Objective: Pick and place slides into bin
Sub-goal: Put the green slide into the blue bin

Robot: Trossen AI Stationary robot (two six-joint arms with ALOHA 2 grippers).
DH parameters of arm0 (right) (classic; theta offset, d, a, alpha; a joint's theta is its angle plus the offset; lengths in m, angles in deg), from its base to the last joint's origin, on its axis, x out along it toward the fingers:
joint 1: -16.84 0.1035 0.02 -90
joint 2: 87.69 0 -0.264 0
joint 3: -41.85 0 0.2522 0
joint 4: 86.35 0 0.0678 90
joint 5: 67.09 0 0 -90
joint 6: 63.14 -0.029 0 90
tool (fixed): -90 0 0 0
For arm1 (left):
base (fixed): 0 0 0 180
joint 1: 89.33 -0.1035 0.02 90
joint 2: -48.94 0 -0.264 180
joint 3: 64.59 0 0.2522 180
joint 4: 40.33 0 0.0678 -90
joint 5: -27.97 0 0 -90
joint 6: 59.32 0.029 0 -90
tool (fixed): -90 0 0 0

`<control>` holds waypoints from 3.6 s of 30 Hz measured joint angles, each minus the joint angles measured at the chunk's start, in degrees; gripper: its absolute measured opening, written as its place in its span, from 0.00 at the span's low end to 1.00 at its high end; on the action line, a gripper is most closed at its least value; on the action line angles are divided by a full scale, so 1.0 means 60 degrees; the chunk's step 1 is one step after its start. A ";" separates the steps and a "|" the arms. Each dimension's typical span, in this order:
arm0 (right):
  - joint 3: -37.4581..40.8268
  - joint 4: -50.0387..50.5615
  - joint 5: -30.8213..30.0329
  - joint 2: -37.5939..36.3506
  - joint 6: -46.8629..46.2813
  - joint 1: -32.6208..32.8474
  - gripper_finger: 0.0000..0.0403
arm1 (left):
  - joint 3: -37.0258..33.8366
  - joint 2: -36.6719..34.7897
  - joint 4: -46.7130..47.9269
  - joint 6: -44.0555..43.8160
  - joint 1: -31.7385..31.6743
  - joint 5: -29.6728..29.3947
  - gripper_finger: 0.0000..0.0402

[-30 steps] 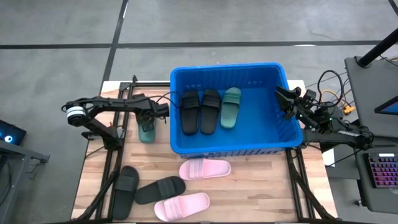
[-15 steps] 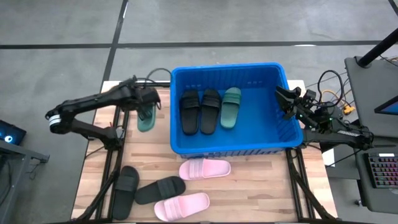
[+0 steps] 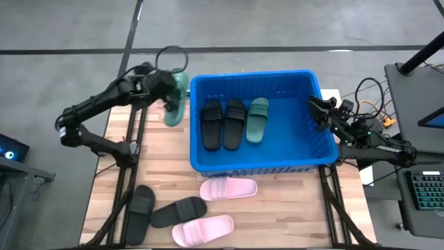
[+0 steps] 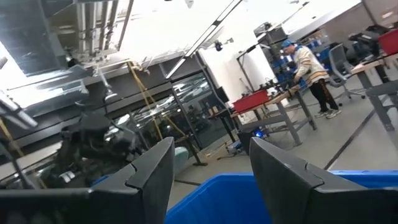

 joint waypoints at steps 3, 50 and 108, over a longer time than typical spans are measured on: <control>0.0000 0.0000 -0.0206 -0.0002 -0.0001 0.0001 0.50 | 0.0781 0.0776 -0.1018 0.0826 0.0001 0.0586 0.00; 0.0000 -0.1279 -0.0403 -0.0011 -0.0253 0.0004 0.50 | 0.6773 0.8977 -0.8184 0.3664 0.1870 0.2302 0.00; -0.0004 -0.0667 -0.0243 0.0011 -0.0685 0.0004 0.50 | 0.6872 1.1293 -0.6717 0.3953 0.1377 -0.0243 0.03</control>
